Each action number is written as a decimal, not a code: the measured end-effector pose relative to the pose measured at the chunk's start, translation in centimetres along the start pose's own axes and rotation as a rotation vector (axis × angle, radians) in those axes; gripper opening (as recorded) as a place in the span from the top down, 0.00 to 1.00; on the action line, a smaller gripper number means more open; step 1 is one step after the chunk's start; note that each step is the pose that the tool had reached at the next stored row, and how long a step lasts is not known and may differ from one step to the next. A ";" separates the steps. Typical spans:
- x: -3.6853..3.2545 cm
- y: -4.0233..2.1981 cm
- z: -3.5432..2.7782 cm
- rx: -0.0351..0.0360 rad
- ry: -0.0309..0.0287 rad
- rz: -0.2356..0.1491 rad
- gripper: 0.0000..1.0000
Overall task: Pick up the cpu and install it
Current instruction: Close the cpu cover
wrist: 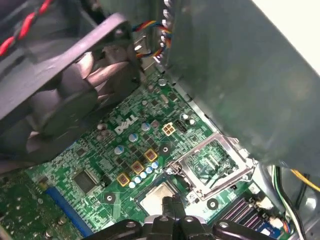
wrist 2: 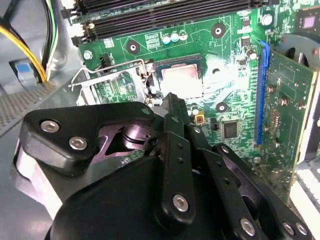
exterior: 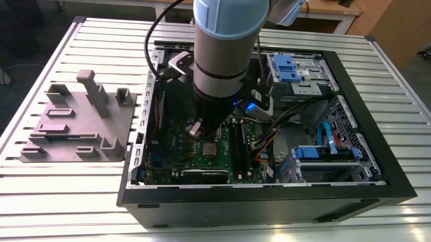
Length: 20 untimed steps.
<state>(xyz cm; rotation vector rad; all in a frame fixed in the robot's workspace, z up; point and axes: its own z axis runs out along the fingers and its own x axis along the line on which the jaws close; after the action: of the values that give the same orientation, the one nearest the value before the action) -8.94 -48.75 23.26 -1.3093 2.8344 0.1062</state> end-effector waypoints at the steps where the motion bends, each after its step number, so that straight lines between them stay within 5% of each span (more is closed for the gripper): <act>1: 0.00 0.00 0.01 -0.0007 0.0010 -0.018 0.90; 6: 0.00 -0.01 0.05 -0.0025 0.0038 -0.090 0.90; 17: -1.79 -1.63 0.07 -0.0023 0.0029 -0.092 0.90; 18: -1.84 -1.70 0.07 -0.0043 0.0005 -0.094 0.90; 20: -1.86 -1.71 0.07 -0.0182 -0.0163 -0.105 0.90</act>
<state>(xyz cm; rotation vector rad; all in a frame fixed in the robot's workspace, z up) -6.42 -48.43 23.17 -1.4513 2.7508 0.1406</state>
